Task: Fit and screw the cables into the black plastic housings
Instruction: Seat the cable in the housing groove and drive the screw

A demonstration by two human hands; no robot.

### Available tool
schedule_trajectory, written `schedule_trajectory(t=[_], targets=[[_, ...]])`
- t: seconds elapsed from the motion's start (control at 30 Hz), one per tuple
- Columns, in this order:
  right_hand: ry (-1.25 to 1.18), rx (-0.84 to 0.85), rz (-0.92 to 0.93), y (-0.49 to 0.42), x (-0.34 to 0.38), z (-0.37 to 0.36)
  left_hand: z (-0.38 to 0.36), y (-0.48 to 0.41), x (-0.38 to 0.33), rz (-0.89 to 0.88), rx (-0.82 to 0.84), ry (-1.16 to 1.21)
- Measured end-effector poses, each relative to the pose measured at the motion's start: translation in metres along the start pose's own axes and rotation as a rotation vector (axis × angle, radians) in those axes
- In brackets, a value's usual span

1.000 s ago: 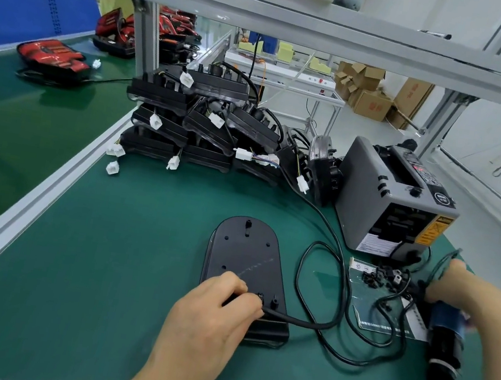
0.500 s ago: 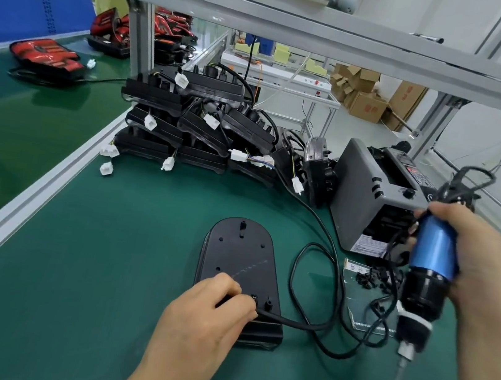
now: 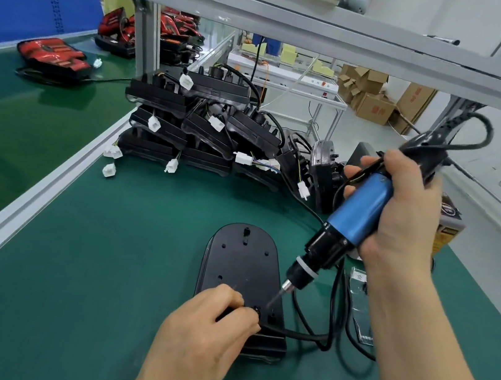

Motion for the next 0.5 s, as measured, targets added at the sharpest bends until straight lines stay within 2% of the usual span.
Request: schedule_trajectory(t=[0.1, 0.5], targets=[[-0.005, 0.019, 0.072, 0.005, 0.006, -0.012, 0.000, 0.000, 0.000, 0.000, -0.009, -0.002], [0.064, 0.151, 0.133, 0.011, 0.015, -0.029, -0.001, 0.001, 0.001, 0.013, -0.009, -0.002]])
Point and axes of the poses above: each hand's wrist, its own y-axis away from the middle knuckle, its own z-axis out of the back of the hand, x = y × z, the point moved 7 cm from there along -y, towards the middle knuckle, and after that the axes turned 15 degrees about z, right-handed, at the moved point
